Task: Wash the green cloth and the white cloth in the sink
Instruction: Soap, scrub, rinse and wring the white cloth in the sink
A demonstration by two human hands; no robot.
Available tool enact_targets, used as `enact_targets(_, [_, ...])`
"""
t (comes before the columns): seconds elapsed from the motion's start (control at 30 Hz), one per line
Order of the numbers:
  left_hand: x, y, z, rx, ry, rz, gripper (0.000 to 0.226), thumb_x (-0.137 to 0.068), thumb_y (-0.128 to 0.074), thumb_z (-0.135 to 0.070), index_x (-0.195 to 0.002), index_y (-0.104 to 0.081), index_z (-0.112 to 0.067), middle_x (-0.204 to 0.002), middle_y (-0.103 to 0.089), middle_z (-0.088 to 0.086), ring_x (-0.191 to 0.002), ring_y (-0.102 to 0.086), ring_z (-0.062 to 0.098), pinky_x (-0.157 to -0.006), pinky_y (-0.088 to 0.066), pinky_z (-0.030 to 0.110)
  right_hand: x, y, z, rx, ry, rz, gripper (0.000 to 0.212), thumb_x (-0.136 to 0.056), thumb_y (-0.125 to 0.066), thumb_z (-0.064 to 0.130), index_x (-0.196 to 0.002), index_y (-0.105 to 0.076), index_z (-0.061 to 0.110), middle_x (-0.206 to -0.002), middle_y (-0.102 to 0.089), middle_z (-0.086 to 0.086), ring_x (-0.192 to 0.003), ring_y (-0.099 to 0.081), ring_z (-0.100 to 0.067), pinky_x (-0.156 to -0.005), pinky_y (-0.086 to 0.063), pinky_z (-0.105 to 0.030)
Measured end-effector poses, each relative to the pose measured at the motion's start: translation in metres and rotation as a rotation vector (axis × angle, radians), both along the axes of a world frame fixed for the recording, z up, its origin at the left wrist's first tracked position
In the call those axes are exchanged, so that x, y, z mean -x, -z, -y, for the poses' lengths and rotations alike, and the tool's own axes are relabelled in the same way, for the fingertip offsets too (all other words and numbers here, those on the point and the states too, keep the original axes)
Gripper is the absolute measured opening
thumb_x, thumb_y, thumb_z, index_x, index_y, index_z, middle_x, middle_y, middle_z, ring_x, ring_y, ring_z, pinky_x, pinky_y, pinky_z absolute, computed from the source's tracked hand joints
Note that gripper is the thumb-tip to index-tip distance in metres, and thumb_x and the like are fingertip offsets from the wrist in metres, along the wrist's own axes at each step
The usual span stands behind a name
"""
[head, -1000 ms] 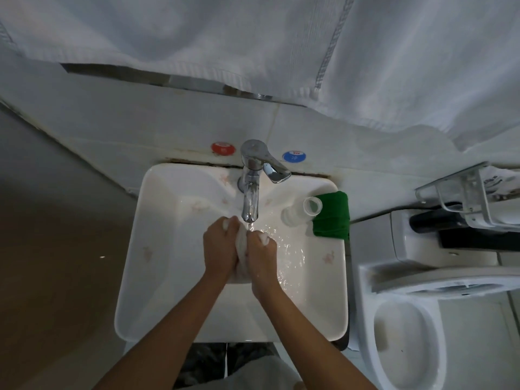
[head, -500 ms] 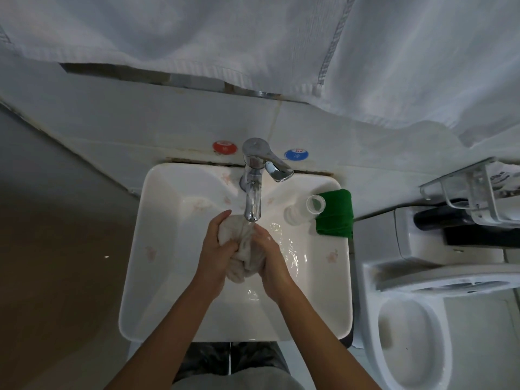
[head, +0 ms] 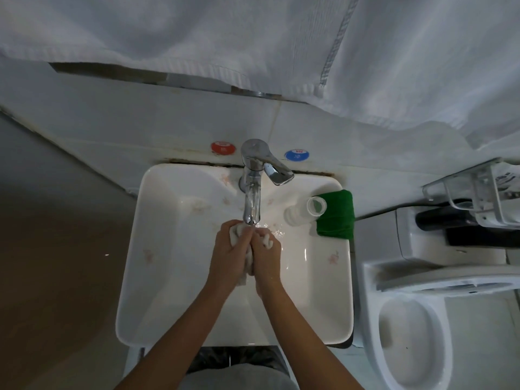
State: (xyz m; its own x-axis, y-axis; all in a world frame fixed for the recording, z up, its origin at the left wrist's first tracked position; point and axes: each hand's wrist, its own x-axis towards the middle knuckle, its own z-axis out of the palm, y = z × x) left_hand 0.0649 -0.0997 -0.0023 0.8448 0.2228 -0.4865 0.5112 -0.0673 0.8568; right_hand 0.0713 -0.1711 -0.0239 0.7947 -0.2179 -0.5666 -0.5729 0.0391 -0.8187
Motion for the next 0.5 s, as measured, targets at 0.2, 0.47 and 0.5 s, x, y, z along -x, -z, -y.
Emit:
enact_targets(0.2, [-0.004,0.004,0.011,-0.143,-0.155,0.053,0.021,-0.091,-0.054,-0.021,-0.070,-0.058,-0.020,-0.069,-0.066,-0.003,-0.070,-0.065,0.010,-0.062,-0.049,0.023,0.001,0.004,-0.013,-0.119,0.175,-0.072,0.026,-0.073,-0.064,0.024,-0.051,-0.051,0.017,-0.050,-0.048,0.001,-0.051,-0.046,-0.014,-0.055,-0.038,-0.031])
enact_targets(0.47, [-0.016,0.016,0.016,-0.083,-0.209,0.033,0.038,-0.089,-0.054,-0.007,-0.052,-0.046,-0.013,-0.046,-0.048,-0.004,-0.046,-0.046,0.005,-0.051,-0.039,0.025,-0.008,0.008,-0.002,0.034,0.176,-0.019,0.052,-0.085,-0.057,0.002,-0.040,-0.043,0.023,-0.040,-0.043,0.011,-0.042,-0.041,-0.006,-0.051,-0.036,-0.029])
enact_targets(0.5, [-0.016,0.019,0.015,-0.057,-0.203,0.031,0.036,-0.090,-0.055,-0.008,-0.055,-0.047,-0.012,-0.048,-0.049,-0.003,-0.049,-0.048,0.007,-0.053,-0.041,0.027,-0.008,0.007,-0.003,0.061,0.161,-0.003,0.049,-0.088,-0.059,0.007,-0.044,-0.044,0.024,-0.042,-0.046,0.011,-0.044,-0.044,-0.007,-0.053,-0.039,-0.031])
